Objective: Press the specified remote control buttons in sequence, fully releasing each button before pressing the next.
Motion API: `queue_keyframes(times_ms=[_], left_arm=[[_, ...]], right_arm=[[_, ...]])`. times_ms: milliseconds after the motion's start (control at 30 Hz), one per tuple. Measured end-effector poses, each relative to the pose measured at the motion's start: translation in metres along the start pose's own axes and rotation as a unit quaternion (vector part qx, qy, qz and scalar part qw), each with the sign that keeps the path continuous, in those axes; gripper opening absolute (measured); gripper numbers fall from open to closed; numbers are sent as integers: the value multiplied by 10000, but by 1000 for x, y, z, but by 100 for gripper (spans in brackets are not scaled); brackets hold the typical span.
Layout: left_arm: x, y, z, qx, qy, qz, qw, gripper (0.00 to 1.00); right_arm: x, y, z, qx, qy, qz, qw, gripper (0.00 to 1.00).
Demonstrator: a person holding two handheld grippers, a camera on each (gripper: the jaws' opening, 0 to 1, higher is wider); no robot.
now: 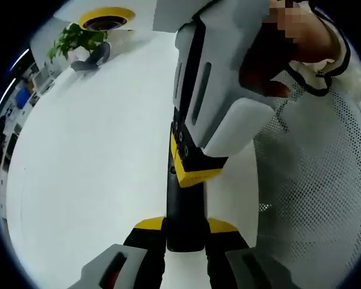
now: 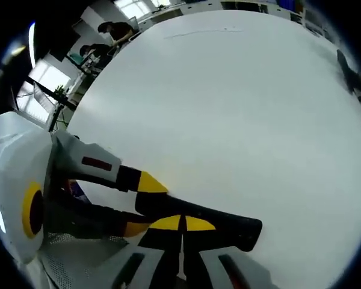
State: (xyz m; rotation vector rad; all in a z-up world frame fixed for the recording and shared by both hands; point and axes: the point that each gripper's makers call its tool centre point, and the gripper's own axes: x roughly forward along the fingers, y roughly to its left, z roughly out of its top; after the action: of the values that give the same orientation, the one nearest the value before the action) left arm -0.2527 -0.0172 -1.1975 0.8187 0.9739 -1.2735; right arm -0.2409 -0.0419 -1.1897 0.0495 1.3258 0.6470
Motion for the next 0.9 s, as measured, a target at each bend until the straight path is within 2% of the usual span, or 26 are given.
queue_keyframes(times_ms=[200,367,500,767,900], left_arm=[[0,0,0,-17,8,4,10000,24],[0,0,0,-24,-10,2,10000,24],[0,0,0,-27,2,-3,10000,24],[0,0,0,-52,-30,14,10000,24],[0,0,0,-55,-48,12,10000,24]], right_arm=[[0,0,0,76,1,37,10000,0],[0,3,0,-58,-50,-3,10000,0],[4,9,-5,-56,83,110,9999,0],[4,9,-3,-175,84,87,9998,0],[4,9,-2,-28,115,101,9999,0]])
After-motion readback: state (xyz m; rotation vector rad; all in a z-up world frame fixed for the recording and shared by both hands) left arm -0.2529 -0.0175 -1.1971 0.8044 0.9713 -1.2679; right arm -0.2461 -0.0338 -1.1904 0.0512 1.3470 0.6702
